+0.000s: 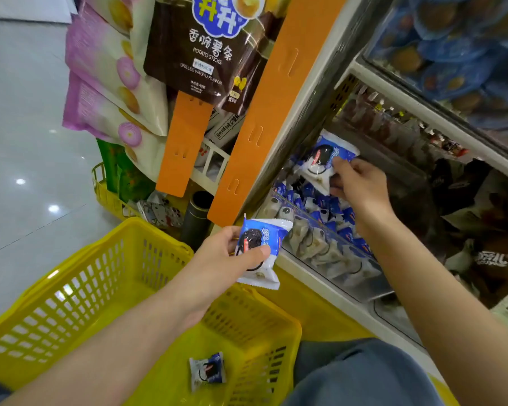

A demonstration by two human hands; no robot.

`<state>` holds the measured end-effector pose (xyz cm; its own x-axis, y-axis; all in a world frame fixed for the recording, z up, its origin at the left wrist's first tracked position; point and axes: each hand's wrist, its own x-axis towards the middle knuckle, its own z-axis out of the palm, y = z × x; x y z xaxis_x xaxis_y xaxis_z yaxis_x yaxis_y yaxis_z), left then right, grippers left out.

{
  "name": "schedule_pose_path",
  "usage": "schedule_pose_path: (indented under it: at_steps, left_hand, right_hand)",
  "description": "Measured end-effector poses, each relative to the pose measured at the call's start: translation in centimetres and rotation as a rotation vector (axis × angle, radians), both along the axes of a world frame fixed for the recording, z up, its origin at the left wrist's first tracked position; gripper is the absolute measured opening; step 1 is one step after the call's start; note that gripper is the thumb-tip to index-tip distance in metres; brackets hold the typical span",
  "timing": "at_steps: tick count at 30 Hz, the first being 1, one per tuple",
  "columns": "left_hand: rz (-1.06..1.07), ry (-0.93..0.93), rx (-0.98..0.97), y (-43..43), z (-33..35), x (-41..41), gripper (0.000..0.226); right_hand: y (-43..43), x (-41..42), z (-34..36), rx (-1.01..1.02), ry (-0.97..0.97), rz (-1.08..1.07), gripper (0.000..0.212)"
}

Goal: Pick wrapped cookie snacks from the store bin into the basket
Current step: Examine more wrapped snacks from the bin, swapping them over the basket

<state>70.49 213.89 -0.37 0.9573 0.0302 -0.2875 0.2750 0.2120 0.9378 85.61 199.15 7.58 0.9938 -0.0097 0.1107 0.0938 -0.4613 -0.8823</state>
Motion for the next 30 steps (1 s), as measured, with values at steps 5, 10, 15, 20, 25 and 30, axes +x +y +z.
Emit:
schedule_pose_path:
  at_steps: [5, 10, 15, 20, 25, 30]
  left_hand:
    - [0.049, 0.014, -0.012, 0.3, 0.3, 0.5, 0.037]
    - [0.077, -0.003, -0.01, 0.8, 0.4, 0.8, 0.031]
    - [0.121, -0.049, -0.017, 1.2, 0.7, 1.2, 0.03]
    - [0.142, -0.052, -0.02, 1.1, 0.8, 1.4, 0.032]
    - [0.153, -0.047, -0.003, 1.2, 0.7, 1.6, 0.034]
    - [0.17, -0.053, -0.007, 1.0, 0.5, 1.4, 0.032]
  right_hand:
    - [1.6, 5.7, -1.6, -0.173, 0.105, -0.045, 0.026]
    - [1.9, 6.6, -2.3, -0.395, 0.15, 0.021, 0.018]
    - [1.7, 6.5, -1.7, -0.535, 0.219, 0.131, 0.017]
    - [2.5, 7.0, -3.0, -0.56, 0.178, 0.167, 0.031]
    - [3.5, 7.2, -3.7, -0.674, 0.137, 0.162, 0.035]
    - [2.8, 6.1, -3.4, -0.658, 0.033, 0.144, 0.028]
